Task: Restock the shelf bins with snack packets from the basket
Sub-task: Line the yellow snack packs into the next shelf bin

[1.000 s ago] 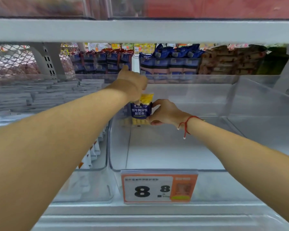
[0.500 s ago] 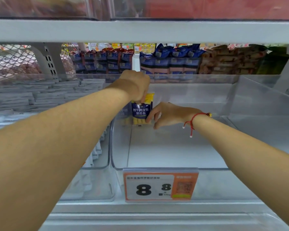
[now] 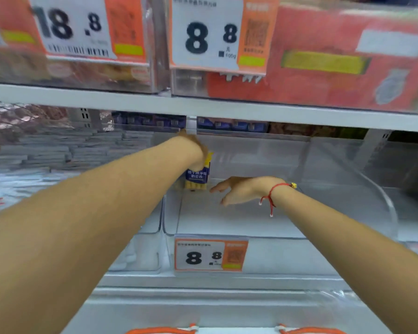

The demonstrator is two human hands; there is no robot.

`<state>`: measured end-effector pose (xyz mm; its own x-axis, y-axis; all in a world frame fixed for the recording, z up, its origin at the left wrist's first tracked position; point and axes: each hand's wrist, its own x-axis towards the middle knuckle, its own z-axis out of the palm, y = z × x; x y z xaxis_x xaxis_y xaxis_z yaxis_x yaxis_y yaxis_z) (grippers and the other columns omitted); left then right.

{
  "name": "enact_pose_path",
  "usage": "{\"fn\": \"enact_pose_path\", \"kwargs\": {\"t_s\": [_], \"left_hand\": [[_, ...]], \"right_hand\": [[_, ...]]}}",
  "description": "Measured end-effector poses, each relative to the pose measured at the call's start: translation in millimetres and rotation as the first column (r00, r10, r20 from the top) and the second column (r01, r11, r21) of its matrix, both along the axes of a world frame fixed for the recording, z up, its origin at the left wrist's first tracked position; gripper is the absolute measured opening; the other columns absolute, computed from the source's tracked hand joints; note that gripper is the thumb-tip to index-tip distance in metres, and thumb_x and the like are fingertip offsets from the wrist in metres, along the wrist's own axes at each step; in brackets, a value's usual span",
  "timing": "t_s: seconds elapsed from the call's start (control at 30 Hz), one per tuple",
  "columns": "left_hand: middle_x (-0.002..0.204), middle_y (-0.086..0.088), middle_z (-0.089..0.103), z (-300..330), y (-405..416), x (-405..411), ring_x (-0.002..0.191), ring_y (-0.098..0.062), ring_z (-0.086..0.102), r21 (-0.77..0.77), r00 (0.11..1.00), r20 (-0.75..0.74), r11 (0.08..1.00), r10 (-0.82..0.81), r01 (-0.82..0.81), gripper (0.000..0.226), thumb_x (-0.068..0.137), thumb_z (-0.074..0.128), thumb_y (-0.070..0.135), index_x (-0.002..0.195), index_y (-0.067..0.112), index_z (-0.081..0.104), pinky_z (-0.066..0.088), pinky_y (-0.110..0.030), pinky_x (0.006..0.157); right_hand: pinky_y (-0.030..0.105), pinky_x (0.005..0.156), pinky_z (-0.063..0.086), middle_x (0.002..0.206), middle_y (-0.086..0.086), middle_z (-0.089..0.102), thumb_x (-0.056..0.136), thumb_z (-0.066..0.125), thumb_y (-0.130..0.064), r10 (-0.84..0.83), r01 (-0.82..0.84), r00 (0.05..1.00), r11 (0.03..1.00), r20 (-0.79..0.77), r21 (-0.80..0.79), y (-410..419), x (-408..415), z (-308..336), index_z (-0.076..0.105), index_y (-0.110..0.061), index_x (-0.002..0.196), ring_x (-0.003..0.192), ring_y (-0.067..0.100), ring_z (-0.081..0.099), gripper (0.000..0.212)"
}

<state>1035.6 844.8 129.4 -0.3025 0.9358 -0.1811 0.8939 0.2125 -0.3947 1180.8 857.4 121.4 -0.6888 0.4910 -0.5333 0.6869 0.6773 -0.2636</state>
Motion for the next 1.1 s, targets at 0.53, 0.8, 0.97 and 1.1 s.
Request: {"fn": "enact_pose_path", "kwargs": {"t_s": [0.53, 0.8, 0.97, 1.1], "left_hand": [[0.109, 0.01, 0.069, -29.0, -197.2, 107.3, 0.103, -0.019, 0.062, 0.642, 0.836, 0.533, 0.705, -0.131, -0.299, 0.026, 0.092, 0.049, 0.022, 0.105, 0.031, 0.069, 0.041, -0.028, 0.075], [0.108, 0.007, 0.07, -150.8, -241.8, 122.6, 0.102, -0.02, 0.063, 0.215, 0.671, 0.731, 0.891, 0.126, -0.401, 0.022, 0.093, 0.049, 0.025, 0.102, 0.029, 0.069, 0.051, -0.03, 0.083], [0.131, 0.004, 0.059, -243.6, -265.7, 133.8, 0.117, -0.019, 0.055, -0.037, 0.523, 0.806, 0.905, 0.277, -0.423, 0.032, 0.096, 0.045, 0.018, 0.122, 0.024, 0.062, 0.046, -0.032, 0.096], [0.132, -0.006, 0.057, -308.6, -294.3, 139.0, 0.113, -0.026, 0.058, -0.212, 0.438, 0.794, 0.867, 0.421, -0.45, 0.043, 0.096, 0.044, 0.011, 0.137, 0.023, 0.048, 0.048, -0.035, 0.089]], "right_hand": [[0.016, 0.062, 0.042, 0.064, -0.015, 0.057, 0.083, 0.067, -0.014, -0.055, 0.285, 0.6, 0.947, -0.798, 0.149, -100.8, 107.0, -48.9, 0.066, -0.028, 0.079, 0.058, -0.001, 0.051, 0.014], [0.035, 0.081, 0.053, 0.098, 0.011, 0.068, 0.086, 0.06, -0.008, -0.163, 0.154, 0.921, 0.987, -0.355, -0.054, -152.5, 126.2, -148.9, 0.07, -0.017, 0.095, 0.082, 0.022, 0.063, 0.017], [0.033, 0.086, 0.048, 0.124, 0.007, 0.059, 0.089, 0.053, -0.011, -0.13, 0.124, 0.987, 0.99, -0.093, -0.069, -176.4, 126.4, -224.2, 0.067, -0.018, 0.11, 0.104, 0.024, 0.059, 0.026], [0.034, 0.101, 0.04, 0.148, 0.007, 0.034, 0.097, 0.048, -0.021, -0.265, 0.254, 0.955, 0.963, -0.132, -0.094, -196.4, 138.6, -288.8, 0.043, -0.015, 0.139, 0.131, 0.026, 0.042, 0.043]]}}
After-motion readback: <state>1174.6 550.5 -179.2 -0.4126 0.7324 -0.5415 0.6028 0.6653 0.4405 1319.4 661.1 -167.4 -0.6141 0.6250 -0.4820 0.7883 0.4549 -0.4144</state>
